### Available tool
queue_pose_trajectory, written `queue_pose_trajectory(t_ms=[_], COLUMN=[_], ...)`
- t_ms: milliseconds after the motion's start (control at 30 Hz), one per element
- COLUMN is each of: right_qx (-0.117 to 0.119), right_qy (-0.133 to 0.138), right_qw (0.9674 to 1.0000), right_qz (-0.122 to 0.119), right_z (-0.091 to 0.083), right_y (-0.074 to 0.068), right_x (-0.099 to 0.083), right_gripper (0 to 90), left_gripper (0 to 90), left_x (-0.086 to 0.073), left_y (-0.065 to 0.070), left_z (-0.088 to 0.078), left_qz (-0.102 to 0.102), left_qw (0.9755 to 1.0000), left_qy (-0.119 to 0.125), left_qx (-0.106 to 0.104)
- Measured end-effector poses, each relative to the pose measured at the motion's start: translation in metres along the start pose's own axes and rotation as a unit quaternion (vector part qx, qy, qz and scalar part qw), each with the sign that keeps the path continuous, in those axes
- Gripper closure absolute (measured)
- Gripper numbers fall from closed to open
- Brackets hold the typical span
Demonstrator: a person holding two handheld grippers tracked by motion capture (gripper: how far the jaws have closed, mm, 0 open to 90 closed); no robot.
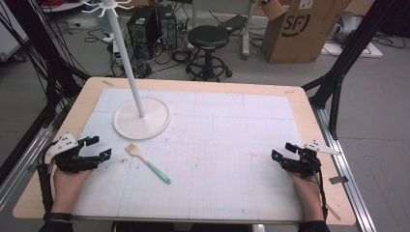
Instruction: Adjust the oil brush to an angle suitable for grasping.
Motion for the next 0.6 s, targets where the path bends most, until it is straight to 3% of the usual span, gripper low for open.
queue_pose_trajectory(t_ms=[300,433,600], right_qx=[0.000,0.000,0.001], right_qy=[0.000,0.000,-0.003], right_qw=[1.0000,1.0000,1.0000], right_qz=[-0.002,0.000,0.002], right_z=[0.0001,0.0001,-0.0001], right_y=[0.0000,0.0001,-0.0002], right_x=[0.0000,0.0000,0.0000], right_gripper=[18.1,18.2,18.2], left_gripper=[22.0,22.4,31.1], left_x=[0.0006,0.0019,0.0052], left_y=[0.0017,0.0027,0.0085], left_z=[0.0005,0.0000,0.0004], left_qz=[0.008,-0.011,-0.008], left_qw=[1.0000,0.9998,0.9996], left_qy=[-0.004,0.007,0.012], left_qx=[-0.001,-0.013,-0.026])
Point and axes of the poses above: each handheld gripper's, and its own axes: z roughly forward along the jaws, x roughly out of its top, y roughly to its right, the point moved 1 cm from there along z, roughly forward along the jaws, and after that the axes turned 15 degrees about -x, right-handed, at the moved point
